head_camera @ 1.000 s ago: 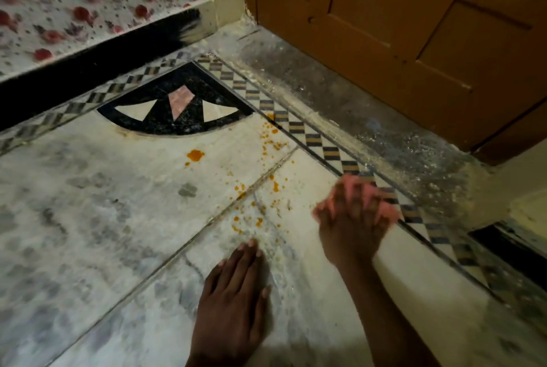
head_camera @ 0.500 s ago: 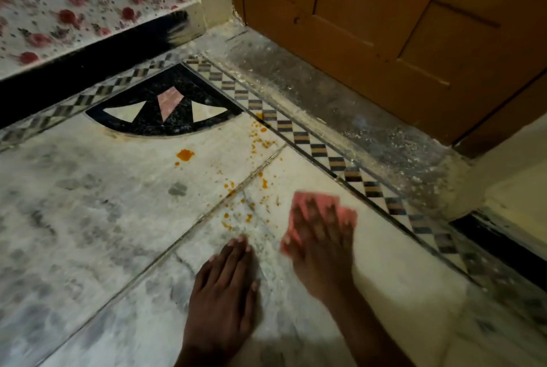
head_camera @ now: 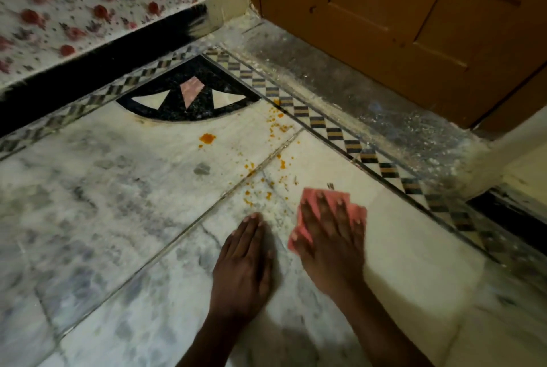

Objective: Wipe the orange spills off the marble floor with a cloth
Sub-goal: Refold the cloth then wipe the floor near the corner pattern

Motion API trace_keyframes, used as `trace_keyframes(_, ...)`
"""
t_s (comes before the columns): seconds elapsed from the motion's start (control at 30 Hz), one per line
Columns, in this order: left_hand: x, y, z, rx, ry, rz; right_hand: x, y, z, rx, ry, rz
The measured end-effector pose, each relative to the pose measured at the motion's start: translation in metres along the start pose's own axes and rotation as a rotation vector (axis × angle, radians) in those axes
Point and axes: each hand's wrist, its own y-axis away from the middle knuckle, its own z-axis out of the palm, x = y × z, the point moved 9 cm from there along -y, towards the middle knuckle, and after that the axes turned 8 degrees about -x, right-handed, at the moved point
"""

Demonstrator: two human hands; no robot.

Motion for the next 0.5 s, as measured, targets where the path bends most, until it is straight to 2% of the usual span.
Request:
trace_keyframes(0.07, -0.003, 0.002, -0.008, 0.041, 0.064, 0.007, 0.014, 0.03, 0.002, 0.059, 0.026, 0.012)
trace_keyframes(0.17, -0.029, 0.003, -0.029, 0.13, 0.021, -0.068, 0.05, -0.005, -0.001, 0.1, -0.014, 0.281)
trace_keyframes(0.23, -0.062, -0.001, -0.049, 0.153, -0.059, -0.159, 0.045, -0.048, 0.0, 0.051, -0.097, 0.416)
trace_keyframes(0.27, -0.083, -0.005, -0.059, 0.141, -0.11, -0.202, 0.033, -0.065, 0.002, 0.0, -0.114, 0.42)
trace_keyframes(0.33, -0.125, -0.012, -0.075, 0.069, -0.216, -0.271, 0.0, -0.07, 0.005, -0.035, -0.074, 0.31)
trace_keyframes(0.43, -0.172, -0.01, -0.088, -0.01, -0.247, -0.372, -0.037, -0.009, 0.007, 0.049, 0.031, 0.069)
trace_keyframes(0.5, -0.183, -0.006, -0.089, 0.007, -0.208, -0.402, -0.024, 0.025, 0.013, 0.029, 0.071, 0.068)
